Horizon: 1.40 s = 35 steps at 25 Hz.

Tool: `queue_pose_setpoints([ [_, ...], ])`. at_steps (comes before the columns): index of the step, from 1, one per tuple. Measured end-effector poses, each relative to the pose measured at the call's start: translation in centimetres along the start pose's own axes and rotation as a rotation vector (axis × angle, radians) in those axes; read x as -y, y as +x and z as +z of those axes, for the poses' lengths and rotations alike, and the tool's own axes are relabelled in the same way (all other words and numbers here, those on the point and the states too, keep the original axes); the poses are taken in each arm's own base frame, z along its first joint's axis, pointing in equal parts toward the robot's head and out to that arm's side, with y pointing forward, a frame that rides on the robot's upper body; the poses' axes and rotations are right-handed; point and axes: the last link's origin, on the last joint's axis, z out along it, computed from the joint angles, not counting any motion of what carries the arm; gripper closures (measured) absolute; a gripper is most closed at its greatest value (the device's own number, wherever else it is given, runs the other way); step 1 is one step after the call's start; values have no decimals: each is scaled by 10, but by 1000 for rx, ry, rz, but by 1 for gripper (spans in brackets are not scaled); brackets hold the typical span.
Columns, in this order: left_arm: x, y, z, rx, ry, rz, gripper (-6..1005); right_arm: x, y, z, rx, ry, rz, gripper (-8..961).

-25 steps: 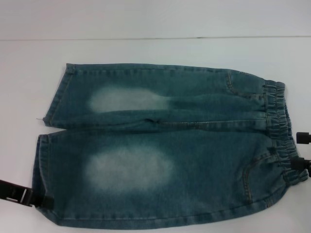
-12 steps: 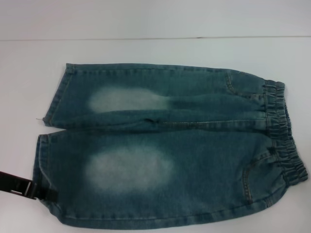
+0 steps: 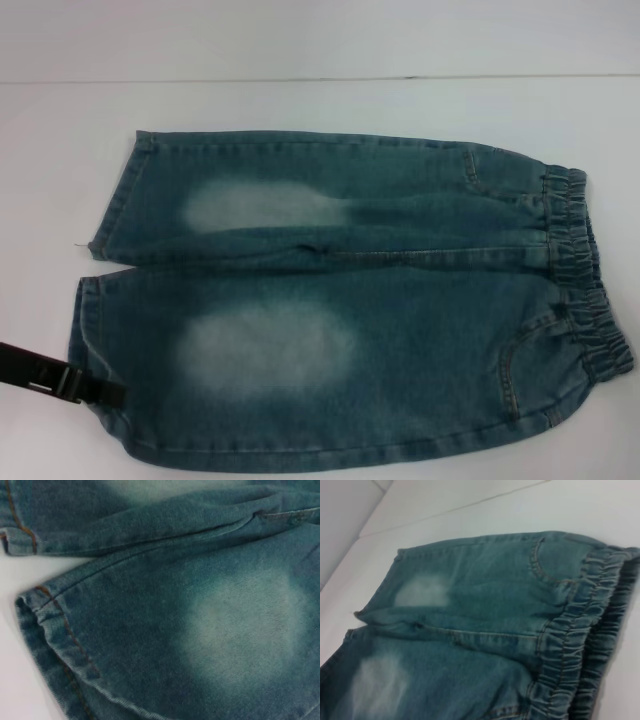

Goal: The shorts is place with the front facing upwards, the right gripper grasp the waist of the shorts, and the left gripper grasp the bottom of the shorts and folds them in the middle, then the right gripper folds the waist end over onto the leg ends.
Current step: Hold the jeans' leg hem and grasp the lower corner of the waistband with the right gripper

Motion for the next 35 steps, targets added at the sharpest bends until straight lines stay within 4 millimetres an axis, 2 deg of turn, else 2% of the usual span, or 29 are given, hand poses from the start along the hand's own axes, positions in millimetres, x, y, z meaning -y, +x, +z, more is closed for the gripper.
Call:
queue_pose_setpoints([
  [5, 0, 0, -1, 0, 2, 5, 933, 0, 2, 3, 5, -12, 19, 195],
  [16, 0, -1, -1, 4, -3, 17, 933, 3, 14, 25, -50, -26, 19, 194],
  [29, -2, -1, 0, 4, -12, 19, 934, 7, 13, 45, -96, 20, 1, 195],
  [35, -2, -1, 1, 7, -14, 16, 934, 6, 10, 47, -99, 18, -7, 197],
])
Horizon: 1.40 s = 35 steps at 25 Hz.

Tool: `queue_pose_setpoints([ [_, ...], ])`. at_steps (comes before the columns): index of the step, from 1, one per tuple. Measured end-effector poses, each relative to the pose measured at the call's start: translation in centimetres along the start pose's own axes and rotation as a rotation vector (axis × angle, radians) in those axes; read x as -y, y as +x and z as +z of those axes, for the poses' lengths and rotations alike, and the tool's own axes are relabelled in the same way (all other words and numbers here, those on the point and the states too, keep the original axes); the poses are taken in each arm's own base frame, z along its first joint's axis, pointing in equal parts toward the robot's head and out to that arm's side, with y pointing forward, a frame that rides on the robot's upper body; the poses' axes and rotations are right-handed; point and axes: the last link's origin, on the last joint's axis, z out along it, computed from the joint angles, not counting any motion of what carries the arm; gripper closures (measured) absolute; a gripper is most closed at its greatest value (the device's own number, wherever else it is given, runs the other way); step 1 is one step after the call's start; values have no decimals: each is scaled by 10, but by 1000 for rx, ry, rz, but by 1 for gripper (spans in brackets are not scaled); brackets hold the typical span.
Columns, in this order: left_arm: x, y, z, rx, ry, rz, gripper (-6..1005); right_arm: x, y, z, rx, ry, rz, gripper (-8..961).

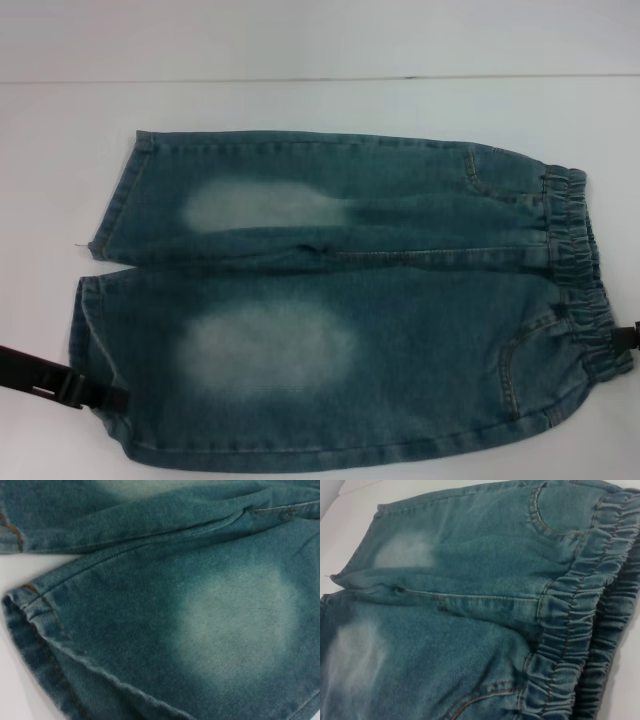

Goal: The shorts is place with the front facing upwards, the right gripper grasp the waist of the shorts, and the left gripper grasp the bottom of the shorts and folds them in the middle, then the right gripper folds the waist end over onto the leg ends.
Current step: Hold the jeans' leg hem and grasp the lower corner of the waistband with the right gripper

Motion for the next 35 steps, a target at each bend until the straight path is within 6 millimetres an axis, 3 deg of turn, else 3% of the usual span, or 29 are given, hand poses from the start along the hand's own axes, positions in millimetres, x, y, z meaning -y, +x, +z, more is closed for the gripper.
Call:
queue_pose_setpoints([
  [16, -2, 5, 0, -4, -3, 7, 934, -4, -4, 12, -61, -7, -18, 204],
  [24, -2, 4, -1, -4, -12, 6, 934, 9, -7, 0, 3, 62, 13, 203],
  [35, -3, 3, 0, -6, -15, 4, 934, 7, -7, 9, -1, 65, -5, 204],
])
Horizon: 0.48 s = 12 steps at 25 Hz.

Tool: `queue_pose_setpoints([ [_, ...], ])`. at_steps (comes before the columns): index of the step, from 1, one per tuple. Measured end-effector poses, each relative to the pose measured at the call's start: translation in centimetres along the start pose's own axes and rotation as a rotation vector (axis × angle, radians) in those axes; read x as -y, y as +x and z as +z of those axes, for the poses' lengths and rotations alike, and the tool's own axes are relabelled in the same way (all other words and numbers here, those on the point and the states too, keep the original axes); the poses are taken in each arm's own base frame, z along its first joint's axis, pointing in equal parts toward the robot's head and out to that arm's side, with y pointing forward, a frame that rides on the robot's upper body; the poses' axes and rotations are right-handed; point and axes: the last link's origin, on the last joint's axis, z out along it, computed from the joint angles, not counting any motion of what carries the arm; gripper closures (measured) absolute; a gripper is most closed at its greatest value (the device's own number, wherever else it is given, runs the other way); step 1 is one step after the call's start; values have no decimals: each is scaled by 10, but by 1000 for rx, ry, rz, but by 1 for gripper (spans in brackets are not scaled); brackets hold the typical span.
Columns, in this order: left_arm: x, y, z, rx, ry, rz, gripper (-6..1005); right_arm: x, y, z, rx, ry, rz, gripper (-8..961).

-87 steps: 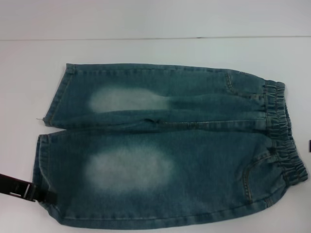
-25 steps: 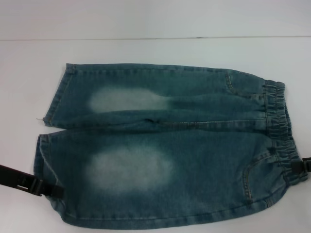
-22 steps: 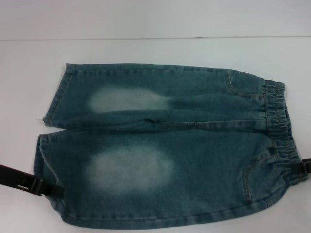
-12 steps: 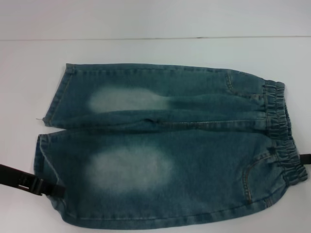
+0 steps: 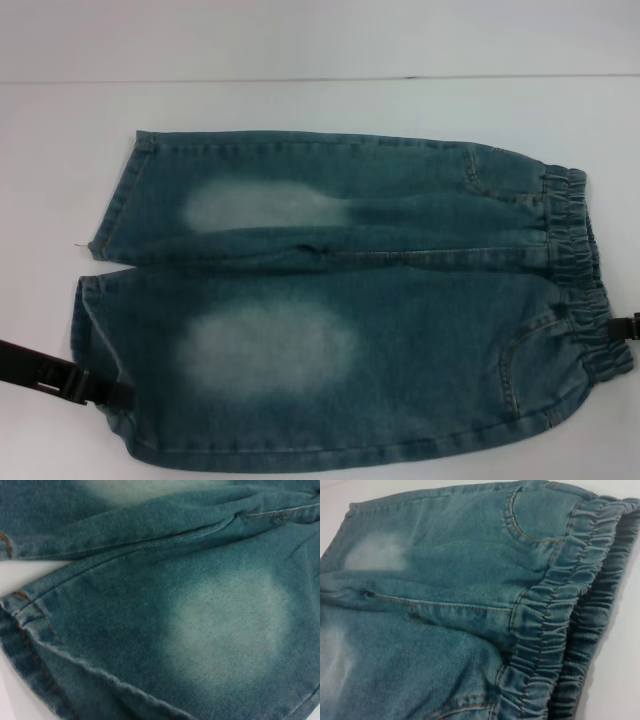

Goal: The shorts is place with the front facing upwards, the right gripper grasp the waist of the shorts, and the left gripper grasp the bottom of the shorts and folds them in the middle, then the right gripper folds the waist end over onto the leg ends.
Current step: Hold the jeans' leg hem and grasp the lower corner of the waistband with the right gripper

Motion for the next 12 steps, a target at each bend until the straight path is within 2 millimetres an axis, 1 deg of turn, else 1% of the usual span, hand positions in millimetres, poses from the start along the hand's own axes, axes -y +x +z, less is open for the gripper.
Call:
queue_pose_setpoints([
  [12, 0, 0, 0, -2, -1, 2, 934, -7, -2, 15, -29, 2, -28, 208],
])
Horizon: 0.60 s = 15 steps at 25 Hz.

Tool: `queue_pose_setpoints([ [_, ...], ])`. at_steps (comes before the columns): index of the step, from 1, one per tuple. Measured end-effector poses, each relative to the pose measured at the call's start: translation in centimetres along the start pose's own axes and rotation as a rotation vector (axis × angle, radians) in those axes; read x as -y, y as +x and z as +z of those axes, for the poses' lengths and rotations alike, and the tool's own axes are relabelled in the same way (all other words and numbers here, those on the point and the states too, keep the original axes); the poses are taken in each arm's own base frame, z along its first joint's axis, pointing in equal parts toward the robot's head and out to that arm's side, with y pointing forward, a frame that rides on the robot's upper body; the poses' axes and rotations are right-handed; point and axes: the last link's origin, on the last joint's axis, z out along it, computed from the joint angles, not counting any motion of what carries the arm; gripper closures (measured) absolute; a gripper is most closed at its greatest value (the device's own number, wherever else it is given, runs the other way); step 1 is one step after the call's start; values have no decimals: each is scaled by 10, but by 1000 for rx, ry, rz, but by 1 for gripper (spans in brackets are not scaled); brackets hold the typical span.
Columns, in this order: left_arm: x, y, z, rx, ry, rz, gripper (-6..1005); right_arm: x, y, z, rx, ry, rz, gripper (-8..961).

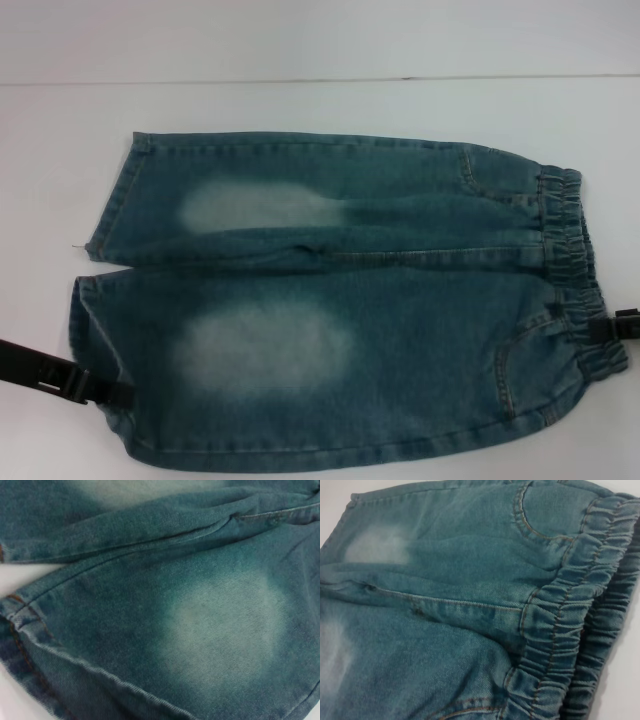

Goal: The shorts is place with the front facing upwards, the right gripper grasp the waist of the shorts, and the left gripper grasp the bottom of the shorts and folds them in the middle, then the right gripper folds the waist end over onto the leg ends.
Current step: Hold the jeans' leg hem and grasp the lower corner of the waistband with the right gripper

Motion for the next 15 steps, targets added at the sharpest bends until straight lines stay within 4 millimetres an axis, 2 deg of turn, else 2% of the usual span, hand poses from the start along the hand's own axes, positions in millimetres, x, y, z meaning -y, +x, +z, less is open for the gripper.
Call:
queue_pose_setpoints([
  [10, 0, 1, 0, 2, -1, 4, 933, -9, 4, 3, -5, -58, 4, 203],
  [15, -1, 0, -1, 6, -6, 4, 933, -7, 6, -18, 70, -110, 26, 202],
])
